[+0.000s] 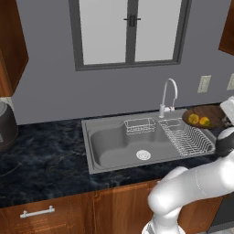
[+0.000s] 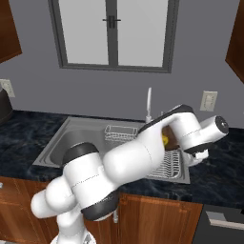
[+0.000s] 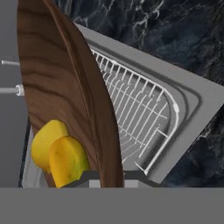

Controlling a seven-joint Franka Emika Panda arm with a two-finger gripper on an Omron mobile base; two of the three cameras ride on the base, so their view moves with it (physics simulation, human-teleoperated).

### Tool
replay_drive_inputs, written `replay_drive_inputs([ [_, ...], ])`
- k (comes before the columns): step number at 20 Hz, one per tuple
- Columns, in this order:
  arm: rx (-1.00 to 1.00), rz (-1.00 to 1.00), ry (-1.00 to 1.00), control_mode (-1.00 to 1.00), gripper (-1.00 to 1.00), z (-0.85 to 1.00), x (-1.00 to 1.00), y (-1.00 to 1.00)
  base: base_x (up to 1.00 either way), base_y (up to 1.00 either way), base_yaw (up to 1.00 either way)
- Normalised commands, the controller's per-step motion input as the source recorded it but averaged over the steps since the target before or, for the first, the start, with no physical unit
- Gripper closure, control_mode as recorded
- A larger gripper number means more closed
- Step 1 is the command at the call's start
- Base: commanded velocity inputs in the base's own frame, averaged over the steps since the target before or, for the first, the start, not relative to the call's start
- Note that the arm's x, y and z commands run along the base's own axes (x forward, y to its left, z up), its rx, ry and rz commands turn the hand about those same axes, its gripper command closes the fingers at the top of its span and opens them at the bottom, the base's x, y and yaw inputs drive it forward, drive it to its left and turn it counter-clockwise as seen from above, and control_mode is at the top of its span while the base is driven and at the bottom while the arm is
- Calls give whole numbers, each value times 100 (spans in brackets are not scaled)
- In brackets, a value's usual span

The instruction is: Dump the lemon and mango from the bowl so the bowl can be washed. Place the bowl in the sink after clearing the leftovers.

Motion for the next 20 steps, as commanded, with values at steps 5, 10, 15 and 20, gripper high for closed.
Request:
replay_drive_inputs([
  [5,-4,0,3,-100,100,-18,48,-22,0,0,0],
  [10,-9,0,1,-100,100,-36,10,-6,0,0,0],
  [15,-19,1,0,-100,100,-59,0,0,0,0,0],
  [20,-22,0,0,-100,100,-34,11,0,0,0,0],
])
